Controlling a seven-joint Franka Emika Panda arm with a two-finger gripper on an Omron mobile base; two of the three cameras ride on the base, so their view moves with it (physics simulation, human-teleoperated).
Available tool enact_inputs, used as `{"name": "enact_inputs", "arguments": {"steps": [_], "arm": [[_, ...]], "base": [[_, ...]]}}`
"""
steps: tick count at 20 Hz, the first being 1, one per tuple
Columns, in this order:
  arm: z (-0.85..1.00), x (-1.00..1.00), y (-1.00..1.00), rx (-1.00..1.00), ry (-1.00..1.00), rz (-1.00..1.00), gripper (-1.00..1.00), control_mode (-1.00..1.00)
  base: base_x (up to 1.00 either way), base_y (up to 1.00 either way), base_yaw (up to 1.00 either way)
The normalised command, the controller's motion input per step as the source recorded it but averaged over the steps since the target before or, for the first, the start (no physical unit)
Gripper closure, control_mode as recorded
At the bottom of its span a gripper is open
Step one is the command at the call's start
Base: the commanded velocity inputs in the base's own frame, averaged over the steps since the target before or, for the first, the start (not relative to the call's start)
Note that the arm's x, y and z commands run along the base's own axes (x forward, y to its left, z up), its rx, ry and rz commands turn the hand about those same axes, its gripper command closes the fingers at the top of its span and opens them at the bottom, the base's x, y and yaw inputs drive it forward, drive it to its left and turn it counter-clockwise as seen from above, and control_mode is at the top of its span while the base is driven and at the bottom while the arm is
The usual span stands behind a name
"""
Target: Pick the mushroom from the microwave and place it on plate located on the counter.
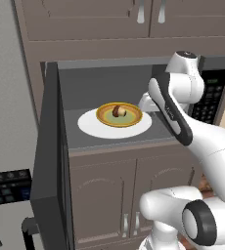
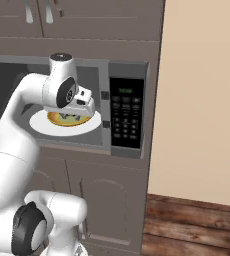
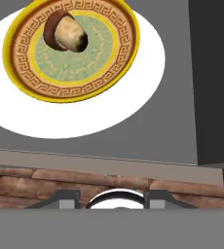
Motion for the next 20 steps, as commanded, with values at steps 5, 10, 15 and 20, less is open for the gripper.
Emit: {"name": "enact_inputs", "arguments": {"steps": [5, 10, 15, 20], "arm": [[-0.08, -0.07, -0.01, 0.0, -0.01, 0.0, -1.0, -1.0], [-0.37, -0.41, 0.16, 0.0, -0.23, 0.09, -1.0, -1.0], [-0.2, 0.01, 0.29, 0.03, -0.25, 0.13, -1.0, -1.0], [0.09, 0.21, 0.24, 0.05, -0.08, 0.02, -1.0, -1.0]], "base": [[0.0, 0.0, 0.0], [0.0, 0.0, 0.0], [0.0, 0.0, 0.0], [0.0, 0.0, 0.0]]}}
